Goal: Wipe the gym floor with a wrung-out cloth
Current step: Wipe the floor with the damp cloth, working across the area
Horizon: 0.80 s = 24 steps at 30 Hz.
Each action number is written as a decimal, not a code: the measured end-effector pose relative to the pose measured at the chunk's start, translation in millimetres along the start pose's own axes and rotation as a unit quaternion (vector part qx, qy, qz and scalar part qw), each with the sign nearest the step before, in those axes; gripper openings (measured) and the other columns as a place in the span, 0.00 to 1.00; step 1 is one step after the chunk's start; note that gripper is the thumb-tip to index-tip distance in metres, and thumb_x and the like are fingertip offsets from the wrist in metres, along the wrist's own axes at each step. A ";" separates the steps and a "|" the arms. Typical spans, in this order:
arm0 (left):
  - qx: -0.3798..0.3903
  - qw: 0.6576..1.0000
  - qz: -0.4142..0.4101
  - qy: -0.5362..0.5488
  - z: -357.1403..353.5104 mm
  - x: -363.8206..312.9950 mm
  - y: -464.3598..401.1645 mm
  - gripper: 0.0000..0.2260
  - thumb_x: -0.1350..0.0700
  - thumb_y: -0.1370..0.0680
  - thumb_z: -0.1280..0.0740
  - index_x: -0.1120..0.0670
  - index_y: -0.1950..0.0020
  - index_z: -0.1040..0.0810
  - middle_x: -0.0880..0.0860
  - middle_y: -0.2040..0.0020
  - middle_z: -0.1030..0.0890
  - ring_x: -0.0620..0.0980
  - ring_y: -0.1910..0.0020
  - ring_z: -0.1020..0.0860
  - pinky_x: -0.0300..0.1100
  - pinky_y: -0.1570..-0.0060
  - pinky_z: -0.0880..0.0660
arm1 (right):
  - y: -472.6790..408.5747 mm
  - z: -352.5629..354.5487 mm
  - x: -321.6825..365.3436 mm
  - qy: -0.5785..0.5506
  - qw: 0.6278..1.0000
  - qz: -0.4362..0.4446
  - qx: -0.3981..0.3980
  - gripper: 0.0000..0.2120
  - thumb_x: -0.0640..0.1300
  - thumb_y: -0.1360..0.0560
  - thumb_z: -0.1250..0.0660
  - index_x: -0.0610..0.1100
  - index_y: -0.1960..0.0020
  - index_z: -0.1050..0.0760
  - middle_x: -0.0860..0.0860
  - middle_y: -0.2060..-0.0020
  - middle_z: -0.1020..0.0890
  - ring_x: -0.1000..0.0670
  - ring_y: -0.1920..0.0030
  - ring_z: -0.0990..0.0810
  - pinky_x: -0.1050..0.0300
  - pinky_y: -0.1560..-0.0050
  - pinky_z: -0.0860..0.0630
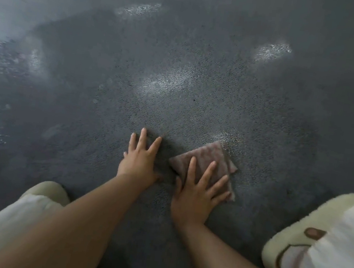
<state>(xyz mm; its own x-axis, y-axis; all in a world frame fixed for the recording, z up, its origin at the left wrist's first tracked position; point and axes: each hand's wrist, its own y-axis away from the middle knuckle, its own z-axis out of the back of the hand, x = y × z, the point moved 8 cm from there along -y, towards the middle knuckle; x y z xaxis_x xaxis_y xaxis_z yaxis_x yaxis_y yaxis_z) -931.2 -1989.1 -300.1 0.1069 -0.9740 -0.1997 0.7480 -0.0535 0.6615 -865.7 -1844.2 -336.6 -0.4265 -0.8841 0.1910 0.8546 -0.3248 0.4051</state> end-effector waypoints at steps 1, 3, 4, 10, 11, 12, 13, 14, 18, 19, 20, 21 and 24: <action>-0.002 1.000 -0.005 0.004 -0.6 4.6 1.8 0.45 0.46 0.29 0.27 0.44 0.23 0.55 0.52 0.24 0.66 0.56 0.24 0.64 0.57 0.29 0.43 | -12.7 7.3 2.4 0.013 1.000 0.020 -0.013 0.27 0.59 0.26 0.48 0.54 0.29 0.38 0.38 0.29 0.35 0.24 0.33 0.39 0.21 0.42 0.44; -0.003 1.000 -0.007 0.018 -2.7 12.5 6.4 0.46 0.49 0.29 0.26 0.45 0.22 0.55 0.53 0.24 0.67 0.53 0.24 0.63 0.53 0.29 0.42 | -41.8 27.8 11.7 0.062 0.994 0.076 -0.043 0.28 0.60 0.24 0.48 0.56 0.25 0.43 0.39 0.25 0.43 0.25 0.30 0.46 0.21 0.38 0.50; -0.002 1.000 -0.005 0.026 -3.9 15.9 9.0 0.46 0.51 0.29 0.26 0.45 0.22 0.55 0.54 0.24 0.68 0.53 0.24 0.63 0.51 0.29 0.42 | -59.1 35.0 15.0 0.079 0.992 0.097 -0.030 0.29 0.61 0.22 0.49 0.57 0.24 0.49 0.41 0.23 0.51 0.26 0.28 0.53 0.24 0.36 0.56; -0.020 0.999 0.006 0.031 -3.6 22.2 19.7 0.47 0.53 0.28 0.26 0.49 0.22 0.58 0.56 0.24 0.68 0.54 0.24 0.63 0.48 0.27 0.47 | -152.1 80.9 33.3 0.124 0.984 0.109 0.061 0.27 0.63 0.21 0.56 0.63 0.25 0.62 0.50 0.25 0.66 0.34 0.27 0.67 0.30 0.31 0.63; -0.035 0.999 0.018 0.011 -2.1 22.6 21.2 0.48 0.51 0.28 0.27 0.50 0.22 0.59 0.57 0.24 0.67 0.56 0.24 0.63 0.49 0.27 0.49 | -159.6 85.4 37.8 0.114 0.986 0.090 0.078 0.27 0.63 0.21 0.56 0.63 0.25 0.62 0.51 0.25 0.67 0.34 0.27 0.67 0.30 0.31 0.62; -0.048 0.998 0.037 -0.006 -0.5 23.6 22.6 0.48 0.50 0.28 0.27 0.50 0.23 0.61 0.58 0.24 0.67 0.58 0.25 0.63 0.51 0.27 0.52 | -163.0 88.1 43.7 0.105 0.988 0.074 0.090 0.27 0.63 0.21 0.56 0.63 0.25 0.61 0.51 0.25 0.67 0.34 0.27 0.67 0.29 0.31 0.62; -0.054 0.996 0.063 -0.012 0.3 26.0 24.2 0.50 0.48 0.28 0.27 0.50 0.23 0.63 0.60 0.25 0.67 0.60 0.25 0.64 0.54 0.27 0.55 | -162.4 88.4 50.9 0.103 0.987 0.070 0.098 0.26 0.63 0.20 0.56 0.64 0.25 0.62 0.51 0.25 0.67 0.34 0.27 0.67 0.29 0.31 0.61; -0.052 0.995 0.090 -0.007 0.0 28.9 25.5 0.51 0.47 0.29 0.27 0.50 0.23 0.64 0.61 0.25 0.67 0.62 0.25 0.64 0.56 0.27 0.56 | -157.4 87.2 59.8 0.107 0.986 0.083 0.101 0.26 0.62 0.20 0.56 0.64 0.26 0.62 0.51 0.25 0.67 0.33 0.27 0.68 0.29 0.31 0.62; -0.030 0.987 0.152 0.034 -7.4 41.0 27.7 0.52 0.43 0.30 0.27 0.51 0.23 0.64 0.60 0.24 0.64 0.61 0.25 0.61 0.61 0.29 0.54 | -96.3 52.0 93.7 0.151 0.956 0.236 0.085 0.25 0.61 0.20 0.57 0.65 0.26 0.64 0.51 0.25 0.67 0.32 0.28 0.69 0.28 0.34 0.66; -0.030 0.987 0.151 0.037 -8.4 43.3 28.2 0.52 0.42 0.30 0.27 0.52 0.23 0.63 0.58 0.23 0.64 0.60 0.24 0.61 0.61 0.29 0.53 | -75.1 37.8 96.3 0.154 0.947 0.270 0.077 0.26 0.61 0.20 0.55 0.64 0.26 0.62 0.50 0.24 0.66 0.32 0.28 0.68 0.28 0.35 0.67; -0.034 0.988 0.145 0.039 -8.6 45.8 28.6 0.52 0.41 0.31 0.27 0.51 0.23 0.61 0.57 0.23 0.63 0.60 0.24 0.60 0.61 0.29 0.51 | -53.3 24.3 96.3 0.152 0.940 0.299 0.063 0.26 0.60 0.20 0.52 0.64 0.25 0.58 0.49 0.23 0.62 0.31 0.27 0.65 0.27 0.35 0.65; -0.038 0.989 0.137 0.041 -8.7 48.9 28.5 0.51 0.42 0.31 0.27 0.51 0.22 0.60 0.56 0.23 0.63 0.59 0.24 0.60 0.61 0.28 0.50 | -31.8 14.0 93.2 0.149 0.935 0.317 0.045 0.26 0.59 0.21 0.49 0.63 0.25 0.52 0.48 0.23 0.55 0.29 0.27 0.58 0.26 0.34 0.61; -0.025 0.993 0.108 0.042 -8.8 56.1 26.6 0.49 0.47 0.30 0.26 0.50 0.22 0.59 0.55 0.23 0.63 0.58 0.24 0.60 0.60 0.29 0.48 | 15.0 -6.4 63.3 0.137 0.946 0.293 0.014 0.25 0.59 0.25 0.47 0.60 0.29 0.39 0.45 0.27 0.35 0.28 0.31 0.38 0.25 0.38 0.45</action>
<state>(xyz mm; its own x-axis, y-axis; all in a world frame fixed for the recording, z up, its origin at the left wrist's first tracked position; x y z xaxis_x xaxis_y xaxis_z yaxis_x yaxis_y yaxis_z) -899.5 -2043.2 -300.1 0.3215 -0.9396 -0.1172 0.7328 0.1685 0.6592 -878.0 -1907.1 -324.3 0.2137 -0.9648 0.1534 0.9109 0.2535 0.3254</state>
